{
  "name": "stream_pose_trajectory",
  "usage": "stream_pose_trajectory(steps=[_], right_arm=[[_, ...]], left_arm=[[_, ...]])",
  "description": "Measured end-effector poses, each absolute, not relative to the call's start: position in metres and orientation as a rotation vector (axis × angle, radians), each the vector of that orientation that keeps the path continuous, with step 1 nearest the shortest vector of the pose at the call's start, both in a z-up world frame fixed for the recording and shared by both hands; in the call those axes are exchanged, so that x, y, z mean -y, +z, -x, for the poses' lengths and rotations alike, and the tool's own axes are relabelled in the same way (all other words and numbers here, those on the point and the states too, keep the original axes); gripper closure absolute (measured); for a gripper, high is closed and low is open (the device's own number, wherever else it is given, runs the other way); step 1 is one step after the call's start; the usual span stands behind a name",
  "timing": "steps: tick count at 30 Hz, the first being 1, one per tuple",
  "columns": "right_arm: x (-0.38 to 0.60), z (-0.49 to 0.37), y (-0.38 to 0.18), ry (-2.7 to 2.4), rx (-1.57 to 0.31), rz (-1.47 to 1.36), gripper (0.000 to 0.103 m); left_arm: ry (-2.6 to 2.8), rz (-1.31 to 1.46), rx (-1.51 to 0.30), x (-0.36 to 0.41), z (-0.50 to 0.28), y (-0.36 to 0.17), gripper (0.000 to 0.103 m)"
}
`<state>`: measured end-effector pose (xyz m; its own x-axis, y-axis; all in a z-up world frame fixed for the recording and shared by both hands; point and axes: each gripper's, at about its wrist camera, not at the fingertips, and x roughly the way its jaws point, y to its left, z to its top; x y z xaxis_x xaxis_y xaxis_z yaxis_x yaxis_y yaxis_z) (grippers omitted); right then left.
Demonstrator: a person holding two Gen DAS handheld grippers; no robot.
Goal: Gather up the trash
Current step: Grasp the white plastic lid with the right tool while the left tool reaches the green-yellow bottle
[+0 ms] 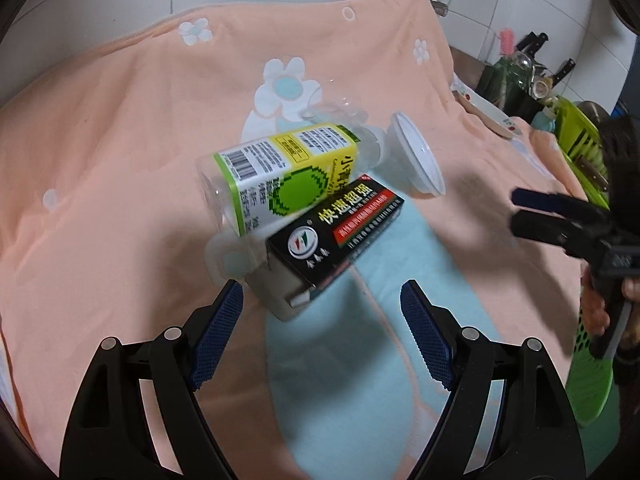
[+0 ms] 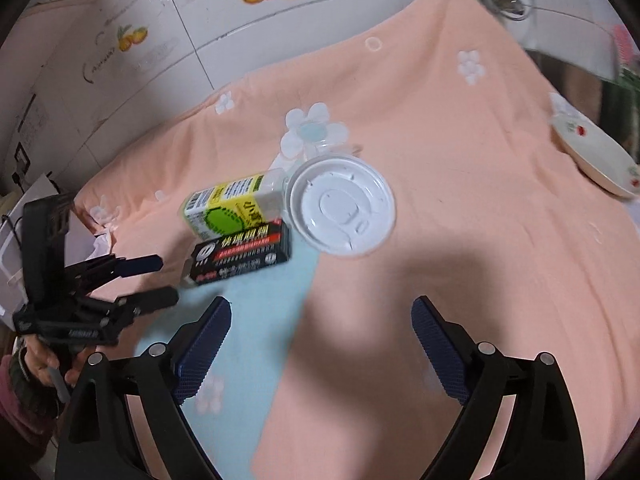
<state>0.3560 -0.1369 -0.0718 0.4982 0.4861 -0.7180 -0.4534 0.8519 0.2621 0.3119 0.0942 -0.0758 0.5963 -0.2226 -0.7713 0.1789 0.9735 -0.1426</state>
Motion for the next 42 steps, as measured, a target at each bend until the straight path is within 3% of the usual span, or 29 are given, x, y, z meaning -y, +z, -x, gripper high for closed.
stream_pose_trajectory(steps=[17,42], right_arm=[[0.117,-0.441,-0.101,0.623,-0.969,-0.049,0.01],[0.099,-0.47,-0.105,0.662,-1.002,-0.058,0.01]], left_arm=[[-0.321,-0.052,-0.898,-0.08,-0.346,-0.085,0.023],[-0.413,-0.139,-0.89,-0.066,-0.366,-0.087,0.023]])
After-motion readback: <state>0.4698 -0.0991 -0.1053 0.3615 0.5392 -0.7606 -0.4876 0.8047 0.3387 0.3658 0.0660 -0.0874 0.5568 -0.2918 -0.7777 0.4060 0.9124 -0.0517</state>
